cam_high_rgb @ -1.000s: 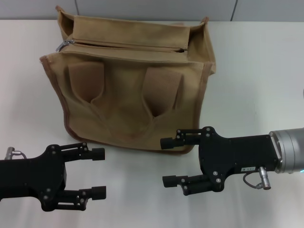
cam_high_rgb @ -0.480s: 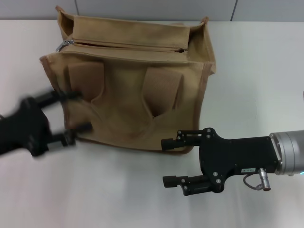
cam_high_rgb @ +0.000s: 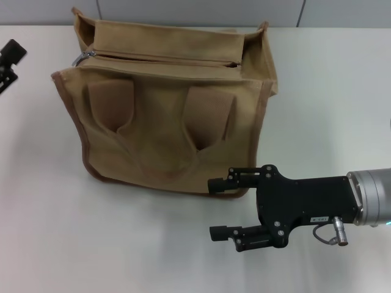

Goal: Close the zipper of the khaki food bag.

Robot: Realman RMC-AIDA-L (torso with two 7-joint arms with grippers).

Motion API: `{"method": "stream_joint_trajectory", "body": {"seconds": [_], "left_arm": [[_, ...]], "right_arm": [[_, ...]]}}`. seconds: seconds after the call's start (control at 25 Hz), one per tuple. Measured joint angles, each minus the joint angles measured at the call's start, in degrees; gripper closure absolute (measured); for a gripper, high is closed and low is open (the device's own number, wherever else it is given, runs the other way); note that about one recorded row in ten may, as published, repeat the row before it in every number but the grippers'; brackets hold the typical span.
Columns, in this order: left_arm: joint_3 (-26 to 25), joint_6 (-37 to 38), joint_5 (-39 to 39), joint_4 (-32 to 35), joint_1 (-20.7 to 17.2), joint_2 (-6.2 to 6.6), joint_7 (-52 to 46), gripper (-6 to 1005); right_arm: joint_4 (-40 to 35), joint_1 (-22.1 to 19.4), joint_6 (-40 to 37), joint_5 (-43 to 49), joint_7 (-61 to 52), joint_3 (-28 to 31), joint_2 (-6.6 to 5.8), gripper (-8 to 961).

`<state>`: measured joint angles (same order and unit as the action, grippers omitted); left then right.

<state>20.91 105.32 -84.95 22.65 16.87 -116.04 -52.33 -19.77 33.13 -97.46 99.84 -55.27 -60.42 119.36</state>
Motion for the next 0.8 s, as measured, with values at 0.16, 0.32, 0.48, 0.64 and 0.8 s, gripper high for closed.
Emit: {"method": "stream_joint_trajectory", "body": {"seconds": [0.16, 0.32, 0.48, 0.64, 0.8], "left_arm": [[0.37, -11.07, -1.23, 0.2, 0.38, 1.38, 1.56, 202], [1.57, -15.42, -6.23, 0.27, 1.66, 2.22, 3.36, 202], [2.43, -16.29, -12.85, 0.48, 4.0, 2.3, 4.16, 203], [2.57, -18.04, -17.12, 1.01, 6.36, 1.5, 5.23, 204], [2.41, -20.22, -17.75, 1.08, 7.59, 1.05, 6.43, 204]], "right_arm": [[0.24, 0.0, 0.01, -0.08, 0.0, 0.01, 0.05, 209], [0.37, 0.0, 0.01, -0.08, 0.0, 0.06, 0.06, 209], [0.37, 0.01, 0.01, -0.09, 0.0, 0.04, 0.09, 209], [0.36, 0.0, 0.0, -0.1, 0.0, 0.13, 0.09, 209], [0.35, 0.0, -0.01, -0.13, -0.08, 0.09, 0.09, 209]]}}
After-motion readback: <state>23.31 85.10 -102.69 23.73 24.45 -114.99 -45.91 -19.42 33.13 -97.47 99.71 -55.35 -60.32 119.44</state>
